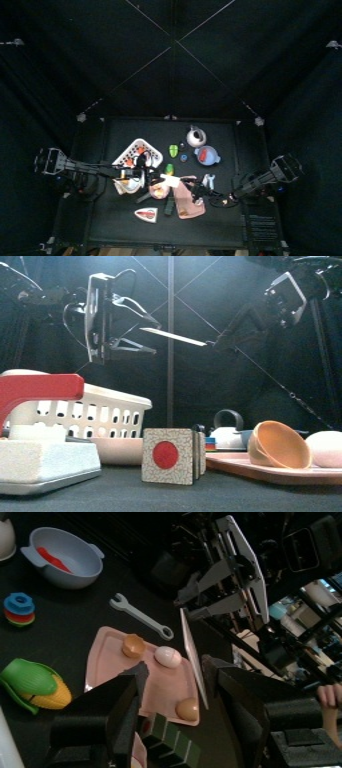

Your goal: Grab cleaver with other hand

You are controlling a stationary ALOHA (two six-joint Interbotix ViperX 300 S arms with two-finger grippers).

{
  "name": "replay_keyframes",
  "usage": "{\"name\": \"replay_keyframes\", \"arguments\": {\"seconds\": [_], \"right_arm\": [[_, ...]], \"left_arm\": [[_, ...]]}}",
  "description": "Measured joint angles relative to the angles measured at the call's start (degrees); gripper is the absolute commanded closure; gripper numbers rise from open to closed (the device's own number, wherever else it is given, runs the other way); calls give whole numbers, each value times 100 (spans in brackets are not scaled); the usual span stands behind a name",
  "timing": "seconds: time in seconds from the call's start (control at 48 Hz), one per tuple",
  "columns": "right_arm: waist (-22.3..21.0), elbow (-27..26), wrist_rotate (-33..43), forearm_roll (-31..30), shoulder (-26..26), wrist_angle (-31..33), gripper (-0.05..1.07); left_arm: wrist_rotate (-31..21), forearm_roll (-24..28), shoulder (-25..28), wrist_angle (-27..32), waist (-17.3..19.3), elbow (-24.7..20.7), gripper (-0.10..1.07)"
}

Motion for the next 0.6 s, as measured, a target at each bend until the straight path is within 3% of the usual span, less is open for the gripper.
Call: {"name": "replay_keyframes", "arguments": {"seconds": [0.333,0.479,0.604], "right_arm": [[0,9,0,9,0,9,54],[0,0,0,9,0,9,54],[0,9,0,18,9,9,54]], "left_arm": [[-1310,1090,26,-668,105,62,12],[-1433,1178,141,-694,211,62,18],[-1441,1134,237,-694,272,62,31]]}}
